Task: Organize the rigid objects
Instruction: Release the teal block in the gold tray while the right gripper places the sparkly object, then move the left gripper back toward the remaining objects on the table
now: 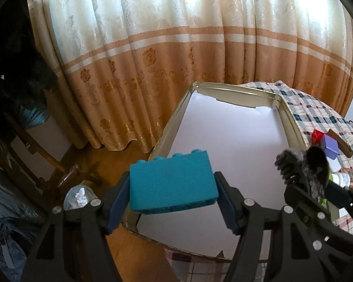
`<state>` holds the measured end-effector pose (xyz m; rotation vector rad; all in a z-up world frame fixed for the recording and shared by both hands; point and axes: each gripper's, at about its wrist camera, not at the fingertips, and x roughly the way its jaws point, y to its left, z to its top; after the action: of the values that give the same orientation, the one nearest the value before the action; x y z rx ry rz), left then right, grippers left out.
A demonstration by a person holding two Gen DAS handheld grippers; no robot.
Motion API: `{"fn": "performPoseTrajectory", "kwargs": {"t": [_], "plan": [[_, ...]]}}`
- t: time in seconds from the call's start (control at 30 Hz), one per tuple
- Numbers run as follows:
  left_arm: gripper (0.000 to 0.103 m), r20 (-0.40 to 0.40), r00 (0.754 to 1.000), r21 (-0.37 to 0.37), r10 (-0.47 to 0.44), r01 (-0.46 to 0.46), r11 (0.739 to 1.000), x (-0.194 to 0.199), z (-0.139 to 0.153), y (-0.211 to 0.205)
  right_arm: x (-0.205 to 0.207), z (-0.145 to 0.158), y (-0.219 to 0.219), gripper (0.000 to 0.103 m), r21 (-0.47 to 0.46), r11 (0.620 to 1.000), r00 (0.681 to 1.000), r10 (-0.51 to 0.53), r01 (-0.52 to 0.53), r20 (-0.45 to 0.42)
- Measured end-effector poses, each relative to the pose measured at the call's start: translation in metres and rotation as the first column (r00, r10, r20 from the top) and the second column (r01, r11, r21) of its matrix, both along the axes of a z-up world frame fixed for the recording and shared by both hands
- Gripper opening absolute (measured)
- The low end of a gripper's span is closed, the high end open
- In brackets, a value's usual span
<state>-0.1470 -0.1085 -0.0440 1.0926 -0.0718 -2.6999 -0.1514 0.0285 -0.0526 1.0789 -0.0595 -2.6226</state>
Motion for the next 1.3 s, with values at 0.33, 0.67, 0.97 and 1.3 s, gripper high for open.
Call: {"fn": "performPoseTrajectory", "kwargs": {"t": [0.33, 0.67, 0.97, 1.3], "plan": [[0.098, -0.050, 0.999, -0.007, 0.021, -0.022, 1.000, 0.007, 0.011, 0.004, 0.014, 0.013, 0.024, 0.065, -0.046, 0.997, 0.995, -0.061, 0.058, -0.082], [0.102, -0.076, 0.995, 0.030, -0.070, 0.072, 0.997, 0.017, 0.011, 0.044, 0.034, 0.019, 0.077, 0.074, -0.080, 0.972, 0.957, -0.234, 0.223, -0.174], [0.102, -0.129, 0.982, 0.024, -0.136, 0.140, 0.990, 0.024, 0.010, 0.088, 0.046, 0.019, 0.124, 0.075, -0.082, 0.932, 0.906, -0.362, 0.353, -0.217], [0.102, -0.178, 0.960, 0.002, -0.217, 0.221, 0.975, 0.020, 0.004, 0.137, 0.062, 0.019, 0.168, 0.075, -0.057, 0.890, 0.849, -0.449, 0.452, -0.280]]}}
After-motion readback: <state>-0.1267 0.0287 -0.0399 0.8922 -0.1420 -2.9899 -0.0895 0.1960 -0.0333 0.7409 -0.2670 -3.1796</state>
